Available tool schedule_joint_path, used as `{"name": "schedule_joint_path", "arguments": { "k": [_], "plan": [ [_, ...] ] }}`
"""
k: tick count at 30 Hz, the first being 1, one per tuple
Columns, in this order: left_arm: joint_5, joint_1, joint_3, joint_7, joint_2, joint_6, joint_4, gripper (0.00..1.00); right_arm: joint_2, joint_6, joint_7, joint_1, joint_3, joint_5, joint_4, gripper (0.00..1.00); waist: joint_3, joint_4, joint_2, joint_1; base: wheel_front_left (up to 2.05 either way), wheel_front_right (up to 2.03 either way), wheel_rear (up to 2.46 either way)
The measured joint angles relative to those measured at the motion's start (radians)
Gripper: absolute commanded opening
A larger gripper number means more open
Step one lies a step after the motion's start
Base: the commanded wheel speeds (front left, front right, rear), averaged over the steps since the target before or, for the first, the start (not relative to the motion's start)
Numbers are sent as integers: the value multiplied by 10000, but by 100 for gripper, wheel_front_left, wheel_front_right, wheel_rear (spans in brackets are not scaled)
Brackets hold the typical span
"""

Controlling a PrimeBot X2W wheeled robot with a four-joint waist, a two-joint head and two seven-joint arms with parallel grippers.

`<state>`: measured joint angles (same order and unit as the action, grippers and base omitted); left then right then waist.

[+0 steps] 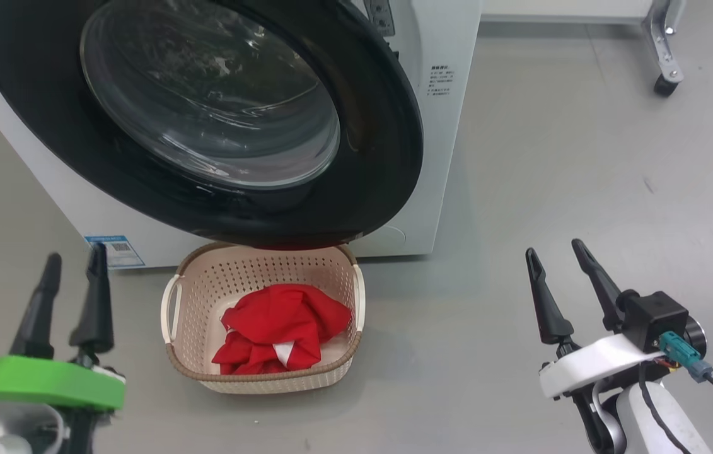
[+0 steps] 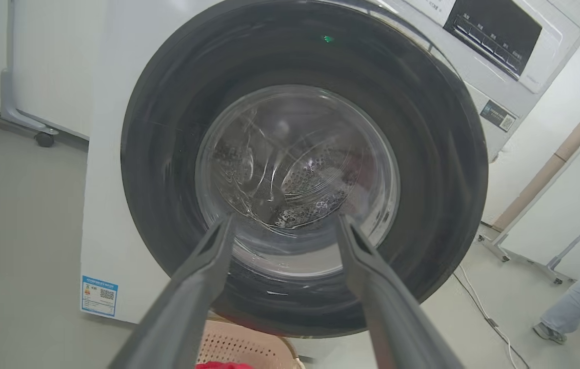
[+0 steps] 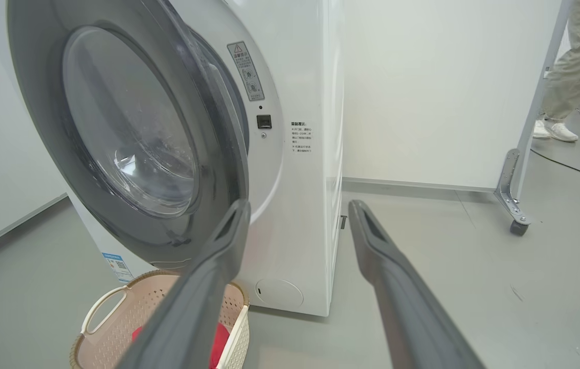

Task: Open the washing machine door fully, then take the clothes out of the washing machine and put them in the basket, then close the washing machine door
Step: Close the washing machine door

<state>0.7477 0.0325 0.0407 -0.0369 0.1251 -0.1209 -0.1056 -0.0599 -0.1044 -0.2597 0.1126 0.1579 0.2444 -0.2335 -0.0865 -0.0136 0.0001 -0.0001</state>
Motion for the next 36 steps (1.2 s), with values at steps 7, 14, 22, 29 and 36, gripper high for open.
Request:
{"name": "schedule_joint_path", "arguments": {
  "k": [7, 14, 22, 29, 36],
  "plan": [
    [-1810, -801, -690, 619, 98, 474, 144, 100, -12, 0, 0, -547, -38, -10, -63, 100, 502, -49, 0, 0, 0, 0, 0],
    [-2819, -1449, -1078, 1014, 96, 1041, 343, 100, -17, 6, 0, -1124, -136, -10, -86, 100, 815, -55, 0, 0, 0, 0, 0],
    [-3904, -1796, -1417, 1363, 171, 1530, 602, 100, -23, 6, 2, -1315, -176, -21, -13, 100, 875, -3, 0, 0, 0, 0, 0],
    [-4263, -1838, -1632, 1538, 132, 1781, 708, 100, -19, 6, 2, -1430, -194, -23, 54, 100, 899, -3, 0, 0, 0, 0, 0],
    [-4330, -1865, -1705, 1628, -15, 1910, 807, 100, -17, 6, 2, -1453, -203, -67, 140, 100, 907, -23, 0, 0, 0, 0, 0]
  ]
}}
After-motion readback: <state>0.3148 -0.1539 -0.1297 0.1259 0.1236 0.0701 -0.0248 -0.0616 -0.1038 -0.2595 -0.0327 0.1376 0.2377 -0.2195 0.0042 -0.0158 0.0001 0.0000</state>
